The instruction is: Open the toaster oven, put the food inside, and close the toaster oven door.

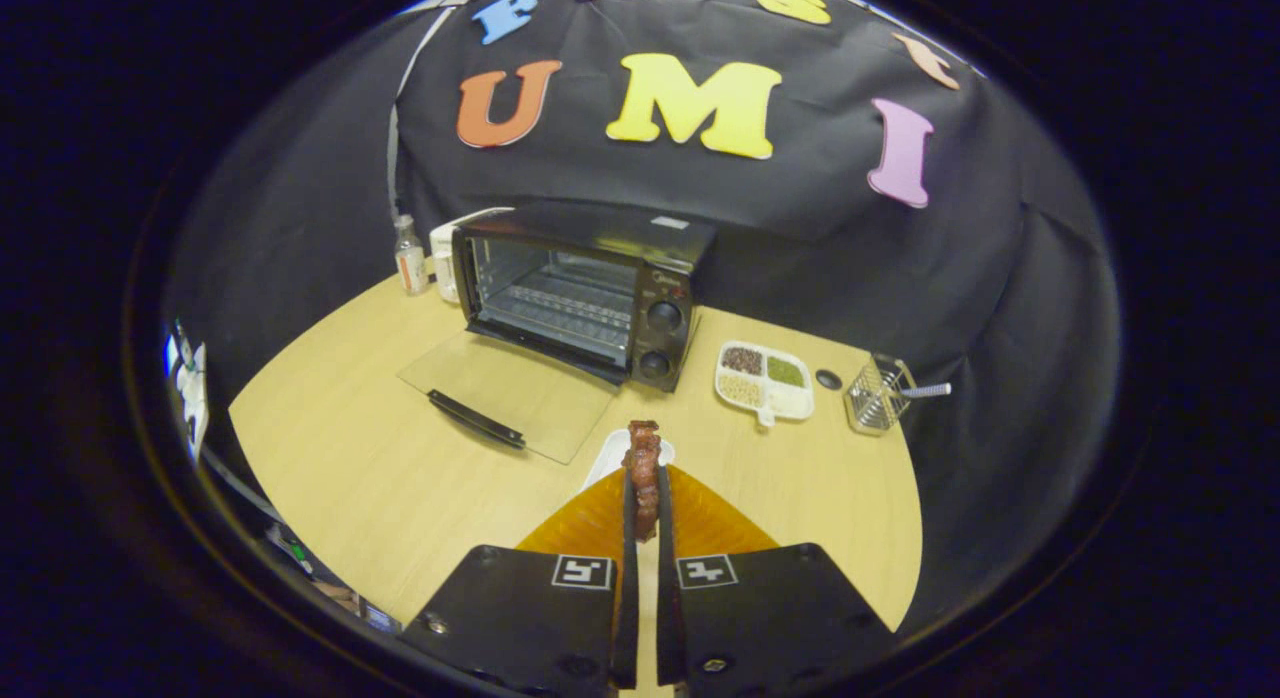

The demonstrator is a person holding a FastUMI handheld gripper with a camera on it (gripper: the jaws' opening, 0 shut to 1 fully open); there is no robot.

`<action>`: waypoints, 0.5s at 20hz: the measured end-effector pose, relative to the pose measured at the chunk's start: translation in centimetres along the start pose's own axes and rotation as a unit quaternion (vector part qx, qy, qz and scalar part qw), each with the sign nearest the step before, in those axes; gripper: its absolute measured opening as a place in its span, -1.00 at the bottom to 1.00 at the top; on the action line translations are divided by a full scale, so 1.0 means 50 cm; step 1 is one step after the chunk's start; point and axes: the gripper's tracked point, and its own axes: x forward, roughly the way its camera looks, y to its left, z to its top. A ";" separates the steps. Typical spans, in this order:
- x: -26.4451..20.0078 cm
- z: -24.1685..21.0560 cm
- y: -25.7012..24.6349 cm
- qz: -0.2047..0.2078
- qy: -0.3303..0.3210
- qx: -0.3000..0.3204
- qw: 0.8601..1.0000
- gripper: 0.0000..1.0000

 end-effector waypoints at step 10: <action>0.058 0.120 0.194 -0.001 -0.083 0.003 0.997 -0.79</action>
